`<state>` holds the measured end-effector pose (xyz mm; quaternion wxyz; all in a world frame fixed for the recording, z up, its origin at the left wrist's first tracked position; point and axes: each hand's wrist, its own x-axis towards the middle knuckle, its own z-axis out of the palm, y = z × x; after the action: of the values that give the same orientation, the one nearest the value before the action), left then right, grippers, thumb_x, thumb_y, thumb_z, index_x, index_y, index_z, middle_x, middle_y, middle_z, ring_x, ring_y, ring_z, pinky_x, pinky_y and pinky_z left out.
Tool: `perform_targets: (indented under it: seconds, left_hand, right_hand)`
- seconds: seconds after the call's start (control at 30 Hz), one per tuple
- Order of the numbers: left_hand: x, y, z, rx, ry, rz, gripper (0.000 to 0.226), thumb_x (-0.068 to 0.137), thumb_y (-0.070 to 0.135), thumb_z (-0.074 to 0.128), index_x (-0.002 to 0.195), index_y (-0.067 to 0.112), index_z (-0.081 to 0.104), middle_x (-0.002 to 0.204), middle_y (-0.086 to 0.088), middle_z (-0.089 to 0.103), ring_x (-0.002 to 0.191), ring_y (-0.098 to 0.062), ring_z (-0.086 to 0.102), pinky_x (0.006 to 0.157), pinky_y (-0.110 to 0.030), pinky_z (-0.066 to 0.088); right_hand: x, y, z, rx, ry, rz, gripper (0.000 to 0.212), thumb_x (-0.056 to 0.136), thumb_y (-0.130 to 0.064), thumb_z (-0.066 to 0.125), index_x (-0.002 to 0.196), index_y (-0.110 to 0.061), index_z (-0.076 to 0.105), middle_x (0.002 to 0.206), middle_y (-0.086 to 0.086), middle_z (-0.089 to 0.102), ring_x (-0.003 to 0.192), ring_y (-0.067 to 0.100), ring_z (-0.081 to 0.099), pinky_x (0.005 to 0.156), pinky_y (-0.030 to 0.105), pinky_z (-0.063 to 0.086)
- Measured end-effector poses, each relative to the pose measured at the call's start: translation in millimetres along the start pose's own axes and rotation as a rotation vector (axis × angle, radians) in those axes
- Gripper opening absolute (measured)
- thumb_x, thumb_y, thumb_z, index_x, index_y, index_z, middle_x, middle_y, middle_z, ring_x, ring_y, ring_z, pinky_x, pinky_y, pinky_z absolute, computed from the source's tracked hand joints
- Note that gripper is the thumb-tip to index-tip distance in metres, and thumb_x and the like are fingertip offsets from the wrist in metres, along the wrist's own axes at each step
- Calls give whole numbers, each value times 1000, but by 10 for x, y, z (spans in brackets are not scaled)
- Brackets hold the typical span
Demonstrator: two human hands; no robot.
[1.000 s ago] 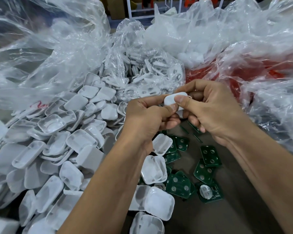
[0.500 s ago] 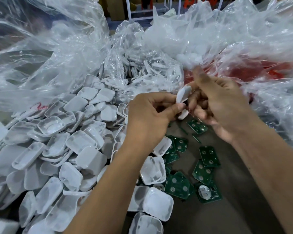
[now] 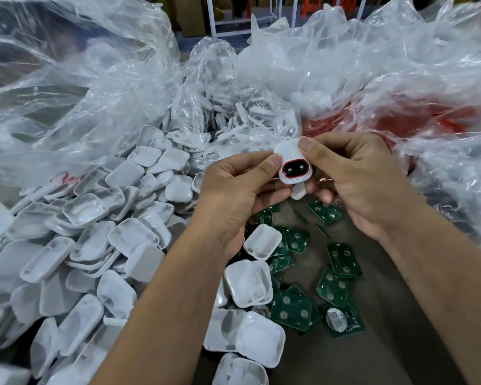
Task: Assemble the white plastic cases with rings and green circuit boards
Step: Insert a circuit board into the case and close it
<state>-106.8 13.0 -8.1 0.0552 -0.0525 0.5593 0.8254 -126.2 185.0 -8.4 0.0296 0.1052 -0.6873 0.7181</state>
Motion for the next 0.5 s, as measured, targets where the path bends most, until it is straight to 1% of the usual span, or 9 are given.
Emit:
perform_targets:
  seconds: [0.1, 0.27, 0.37, 0.5]
  left_hand:
    - [4, 13, -18, 6, 6, -8, 12, 94, 8, 71, 101, 0, 76, 95, -18, 78, 80, -23, 76, 73, -28, 64]
    - [2, 30, -32, 19, -4, -26, 11, 95, 6, 67, 99, -1, 75, 93, -17, 77, 78, -21, 73, 67, -24, 61]
    - [-3, 41, -28, 32, 6, -11, 10, 96, 5, 66, 96, 0, 75, 89, -17, 76, 74, -19, 70, 65, -24, 60]
    - [-10, 64, -23, 48, 16, -5, 10, 95, 3, 66, 96, -3, 74, 85, -17, 74, 70, -18, 69, 63, -23, 59]
  right_hand:
    - [-13, -8, 26, -18, -26, 5, 22, 99, -23, 68, 85, -10, 78, 72, 17, 72, 58, 24, 65, 39, 21, 43]
    - [-28, 21, 71, -80, -12, -64, 22, 100, -20, 69, 84, -5, 73, 65, 24, 67, 45, 22, 56, 38, 22, 42]
    - [-36, 38, 94, -59, 5, -85, 22, 101, -16, 68, 81, -6, 71, 61, 18, 67, 41, 17, 56, 36, 22, 43]
    - [-43, 53, 107, -17, -12, -81, 21, 101, -11, 65, 83, -1, 68, 60, 13, 66, 44, 15, 59, 37, 23, 47]
